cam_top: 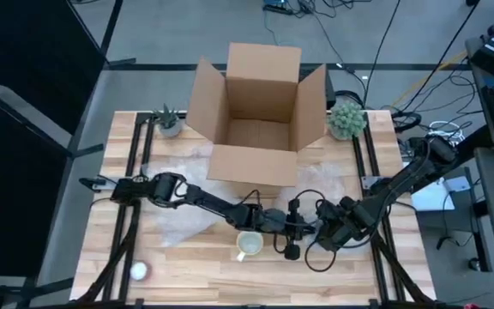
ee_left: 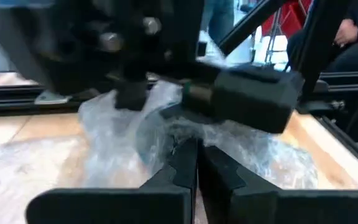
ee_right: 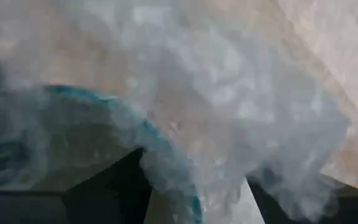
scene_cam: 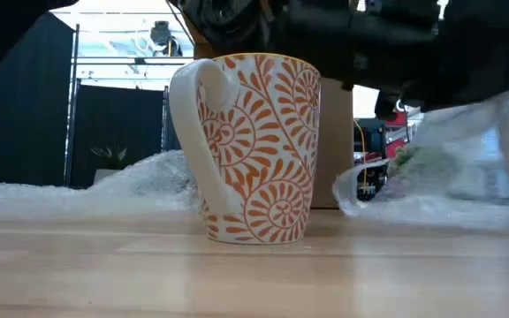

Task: Wrap mug
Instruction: Wrap the red cup with the bubble wrap

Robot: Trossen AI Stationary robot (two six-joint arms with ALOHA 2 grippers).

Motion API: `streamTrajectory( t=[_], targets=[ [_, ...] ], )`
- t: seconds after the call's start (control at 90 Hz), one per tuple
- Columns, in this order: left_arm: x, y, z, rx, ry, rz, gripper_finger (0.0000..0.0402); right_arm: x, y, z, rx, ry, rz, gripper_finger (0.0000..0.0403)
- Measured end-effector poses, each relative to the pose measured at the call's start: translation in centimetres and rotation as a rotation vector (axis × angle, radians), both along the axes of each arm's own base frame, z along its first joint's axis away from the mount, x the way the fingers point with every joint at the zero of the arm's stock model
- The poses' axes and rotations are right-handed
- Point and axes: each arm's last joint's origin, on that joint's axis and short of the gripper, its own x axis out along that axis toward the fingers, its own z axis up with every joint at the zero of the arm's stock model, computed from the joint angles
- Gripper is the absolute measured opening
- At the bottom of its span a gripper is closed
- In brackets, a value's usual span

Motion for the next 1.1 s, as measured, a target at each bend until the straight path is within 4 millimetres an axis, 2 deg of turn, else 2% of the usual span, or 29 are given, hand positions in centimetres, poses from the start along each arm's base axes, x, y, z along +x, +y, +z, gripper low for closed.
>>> streamTrajectory(
  t=[0.156, 0.444, 0.544, 0.656, 0.844, 0.944, 1.1],
  targets=[
    [0.2, 0.0, -0.5, 0.003, 0.013, 0.000, 0.0000, 0.6, 0.5, 1.8, 0.036, -0.021, 0.050, 0.0219],
    [0.2, 0.0, -0.4, 0.005, 0.018, 0.003, 0.0000, 0.7, 0.8, 7.5, 0.095, -0.033, 0.144, 0.0219],
    [0.2, 0.0, -0.5, 0.005, 0.020, 0.004, 0.0000, 1.1, 1.0, 8.3, 0.091, -0.091, 0.119, 0.0219],
    [0.2, 0.0, -0.5, 0.006, 0.020, 0.006, 0.0000, 1.3, 0.9, 7.4, 0.035, -0.092, 0.064, 0.0219],
    [0.1, 0.1, -0.7, 0.009, 0.032, 0.010, 0.0000, 1.4, 1.0, 4.1, -0.026, -0.034, 0.022, 0.0219],
    [0.2, 0.1, -0.5, 0.006, 0.018, 0.007, 0.0000, 1.3, 0.8, 1.6, -0.078, 0.040, -0.012, 0.0219],
    [0.2, 0.1, -0.6, 0.007, 0.021, 0.012, 0.0000, 1.0, 0.9, 0.2, -0.084, 0.090, -0.015, 0.0219]
  ],
)
